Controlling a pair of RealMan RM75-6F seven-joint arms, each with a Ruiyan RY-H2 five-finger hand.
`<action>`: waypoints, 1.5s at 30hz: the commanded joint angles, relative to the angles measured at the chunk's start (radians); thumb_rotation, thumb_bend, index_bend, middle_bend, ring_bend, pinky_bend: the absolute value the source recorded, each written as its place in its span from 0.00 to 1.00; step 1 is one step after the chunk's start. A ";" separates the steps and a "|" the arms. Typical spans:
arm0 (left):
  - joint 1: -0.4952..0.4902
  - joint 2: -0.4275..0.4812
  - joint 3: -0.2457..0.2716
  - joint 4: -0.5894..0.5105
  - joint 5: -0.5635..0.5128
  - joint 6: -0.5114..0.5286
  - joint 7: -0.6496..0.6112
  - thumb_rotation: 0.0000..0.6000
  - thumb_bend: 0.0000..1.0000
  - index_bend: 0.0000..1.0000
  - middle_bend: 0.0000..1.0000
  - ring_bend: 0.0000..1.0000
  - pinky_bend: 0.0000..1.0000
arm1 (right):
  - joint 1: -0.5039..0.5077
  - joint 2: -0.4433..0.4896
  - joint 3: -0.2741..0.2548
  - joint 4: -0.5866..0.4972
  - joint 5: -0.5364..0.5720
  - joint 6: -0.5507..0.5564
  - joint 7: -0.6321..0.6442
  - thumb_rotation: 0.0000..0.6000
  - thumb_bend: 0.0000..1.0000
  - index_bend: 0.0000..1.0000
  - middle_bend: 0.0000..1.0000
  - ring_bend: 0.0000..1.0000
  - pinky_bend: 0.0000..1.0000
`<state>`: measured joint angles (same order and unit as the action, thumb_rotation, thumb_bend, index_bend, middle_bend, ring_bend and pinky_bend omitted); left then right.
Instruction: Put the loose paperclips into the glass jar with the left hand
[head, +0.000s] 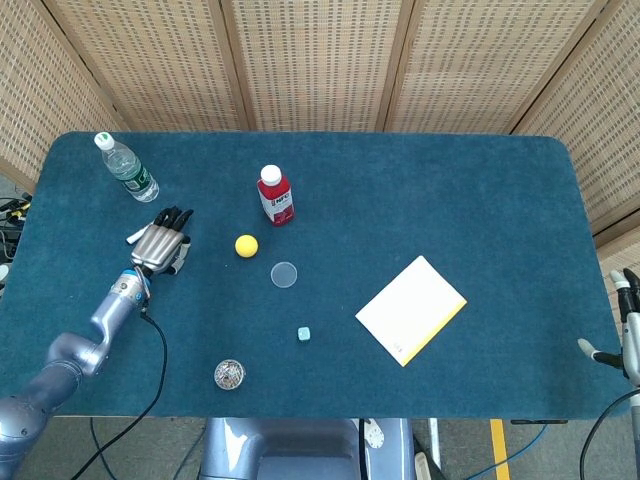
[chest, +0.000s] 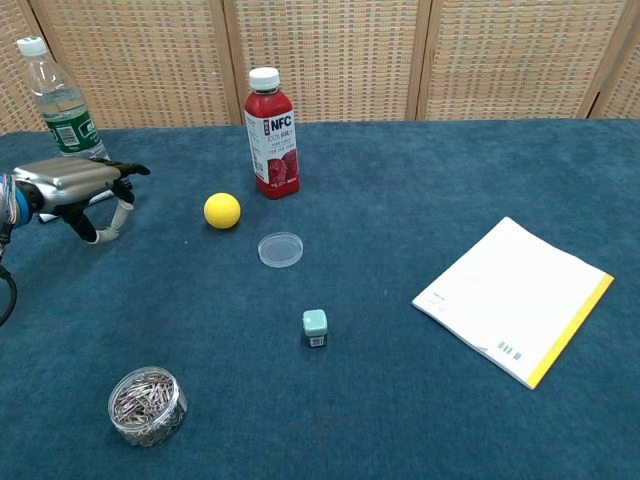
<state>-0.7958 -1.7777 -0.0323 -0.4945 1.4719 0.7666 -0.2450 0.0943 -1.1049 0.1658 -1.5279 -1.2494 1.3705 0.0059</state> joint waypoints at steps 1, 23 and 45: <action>0.010 0.036 -0.001 -0.053 0.006 0.039 0.010 1.00 0.52 0.70 0.00 0.00 0.00 | -0.001 0.001 0.000 -0.001 -0.001 0.002 0.002 1.00 0.00 0.00 0.00 0.00 0.00; 0.092 0.355 0.159 -0.808 0.243 0.329 0.254 1.00 0.55 0.70 0.00 0.00 0.00 | -0.009 0.010 -0.001 -0.013 -0.015 0.021 0.012 1.00 0.00 0.00 0.00 0.00 0.00; 0.137 0.441 0.232 -1.055 0.278 0.264 0.413 1.00 0.57 0.70 0.00 0.00 0.00 | -0.014 0.018 0.001 -0.008 -0.016 0.021 0.037 1.00 0.00 0.00 0.00 0.00 0.00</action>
<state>-0.6590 -1.3353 0.2006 -1.5491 1.7519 1.0326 0.1666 0.0801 -1.0875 0.1671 -1.5356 -1.2650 1.3920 0.0429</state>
